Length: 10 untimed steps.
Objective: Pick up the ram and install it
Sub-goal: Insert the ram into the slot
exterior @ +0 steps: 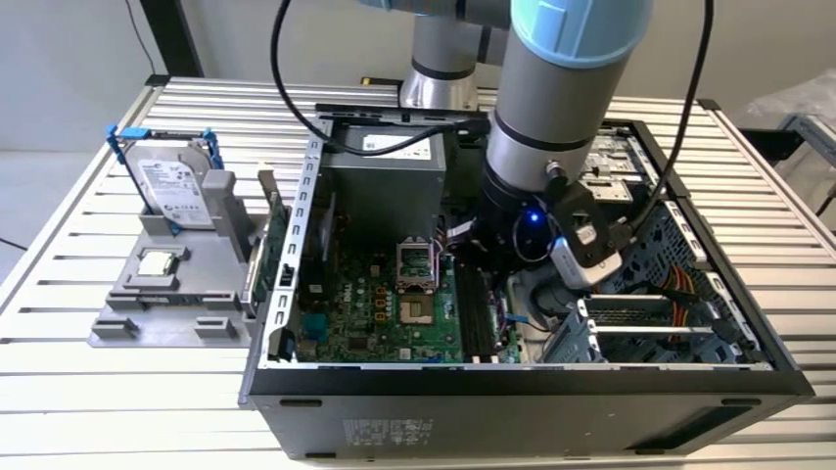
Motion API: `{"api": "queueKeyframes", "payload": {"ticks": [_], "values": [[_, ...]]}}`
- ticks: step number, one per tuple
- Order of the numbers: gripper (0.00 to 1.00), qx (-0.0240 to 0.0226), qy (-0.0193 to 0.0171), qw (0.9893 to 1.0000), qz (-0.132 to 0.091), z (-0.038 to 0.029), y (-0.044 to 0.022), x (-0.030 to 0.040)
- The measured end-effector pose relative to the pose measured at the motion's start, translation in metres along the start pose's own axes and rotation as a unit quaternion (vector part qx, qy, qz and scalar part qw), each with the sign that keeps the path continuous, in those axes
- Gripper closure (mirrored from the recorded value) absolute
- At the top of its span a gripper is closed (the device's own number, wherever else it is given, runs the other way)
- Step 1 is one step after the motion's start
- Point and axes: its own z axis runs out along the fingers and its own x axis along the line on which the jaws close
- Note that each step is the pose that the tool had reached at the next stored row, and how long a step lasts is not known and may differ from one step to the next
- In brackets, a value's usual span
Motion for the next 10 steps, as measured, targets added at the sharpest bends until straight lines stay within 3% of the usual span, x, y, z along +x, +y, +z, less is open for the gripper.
{"api": "queueKeyframes", "payload": {"ticks": [10], "values": [[1.00,0.0001,0.0000,1.0000,0.001,0.0090,-0.0002,0.0005]]}}
